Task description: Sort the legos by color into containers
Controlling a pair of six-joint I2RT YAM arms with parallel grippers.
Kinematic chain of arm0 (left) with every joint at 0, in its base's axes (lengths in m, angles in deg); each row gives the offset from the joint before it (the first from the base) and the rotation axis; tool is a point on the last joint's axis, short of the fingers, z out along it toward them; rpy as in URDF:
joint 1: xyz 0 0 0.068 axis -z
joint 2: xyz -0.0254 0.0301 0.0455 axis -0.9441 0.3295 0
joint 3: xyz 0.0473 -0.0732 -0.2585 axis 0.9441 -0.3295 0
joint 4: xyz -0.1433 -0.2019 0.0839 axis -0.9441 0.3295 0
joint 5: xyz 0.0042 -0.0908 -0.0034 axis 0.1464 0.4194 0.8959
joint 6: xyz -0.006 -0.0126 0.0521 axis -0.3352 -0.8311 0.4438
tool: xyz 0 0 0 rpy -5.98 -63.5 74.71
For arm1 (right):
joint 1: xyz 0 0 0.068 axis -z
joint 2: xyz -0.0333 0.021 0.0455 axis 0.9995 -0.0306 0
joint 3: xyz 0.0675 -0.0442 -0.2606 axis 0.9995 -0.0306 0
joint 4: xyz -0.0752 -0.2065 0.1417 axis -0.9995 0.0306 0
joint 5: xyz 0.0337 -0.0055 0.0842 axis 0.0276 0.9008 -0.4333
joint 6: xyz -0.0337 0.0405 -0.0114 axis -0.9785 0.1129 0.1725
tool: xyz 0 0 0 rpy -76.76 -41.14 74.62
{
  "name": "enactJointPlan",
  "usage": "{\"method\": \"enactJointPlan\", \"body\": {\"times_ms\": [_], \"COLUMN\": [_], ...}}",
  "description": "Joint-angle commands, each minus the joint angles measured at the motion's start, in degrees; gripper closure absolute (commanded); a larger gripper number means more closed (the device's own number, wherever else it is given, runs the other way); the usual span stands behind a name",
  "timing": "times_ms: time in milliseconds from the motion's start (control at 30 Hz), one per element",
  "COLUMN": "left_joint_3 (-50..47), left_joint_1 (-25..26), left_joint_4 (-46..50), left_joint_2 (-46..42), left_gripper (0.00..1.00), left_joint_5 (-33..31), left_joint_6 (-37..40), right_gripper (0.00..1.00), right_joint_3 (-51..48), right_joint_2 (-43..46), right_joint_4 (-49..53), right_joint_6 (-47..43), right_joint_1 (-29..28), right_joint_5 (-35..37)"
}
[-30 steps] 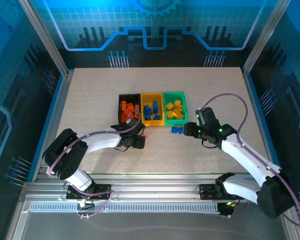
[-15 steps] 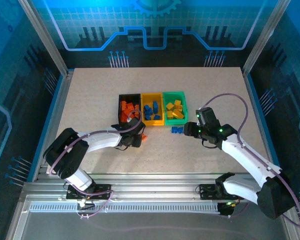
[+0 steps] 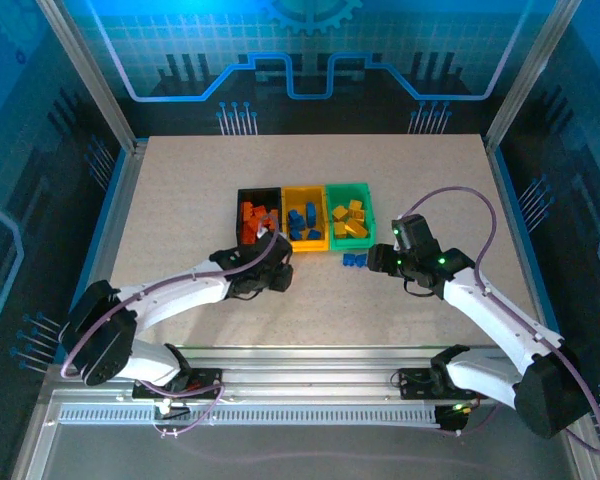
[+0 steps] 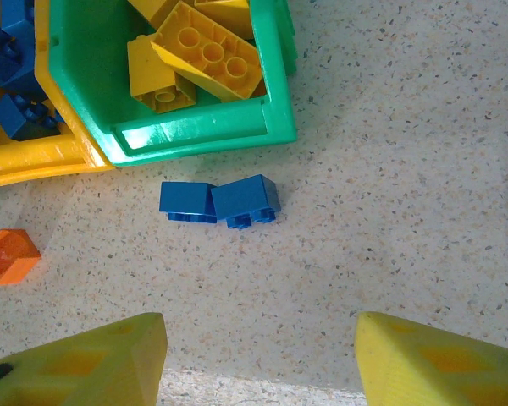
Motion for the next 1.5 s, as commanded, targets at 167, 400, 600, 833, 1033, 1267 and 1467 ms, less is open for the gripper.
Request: {"method": "enactJointPlan", "body": {"times_ms": [167,400,600,833,1033,1267,1467], "left_joint_3": [24.6,48.8,61.1,63.0,50.4,25.8,6.3], "left_joint_1": [0.2,-0.1,-0.6,-0.5,-0.4,1.9,4.2], "left_joint_4": [-1.8,2.2,6.4,5.8,-1.5,-8.5,-8.3], "left_joint_2": [17.3,36.8,46.2,44.4,32.0,10.6,-6.7], "left_gripper": [0.62,0.63,0.55,0.13,0.01,0.01,0.01], "left_joint_5": [3.3,2.4,2.2,4.4,7.6,6.9,3.4], "left_joint_6": [3.0,5.2,4.7,2.4,-1.3,-5.0,-8.6], "right_gripper": [0.38,0.38,0.38,0.36,0.35,0.32,0.31], "right_joint_3": [0.0,-0.9,-1.2,-1.3,-1.6,0.0,2.4], "right_joint_2": [2.2,2.9,3.5,3.4,1.3,-8.2,-17.2], "right_joint_4": [1.4,1.9,2.3,2.0,0.3,-5.3,-10.1], "right_joint_6": [-0.4,-0.5,-0.9,-1.1,-1.1,-3.5,-3.2], "right_joint_1": [1.4,1.9,2.2,2.3,2.2,-0.1,-3.0], "right_joint_5": [0.9,0.2,-0.2,-1.5,-3.1,-5.0,-0.2]}}
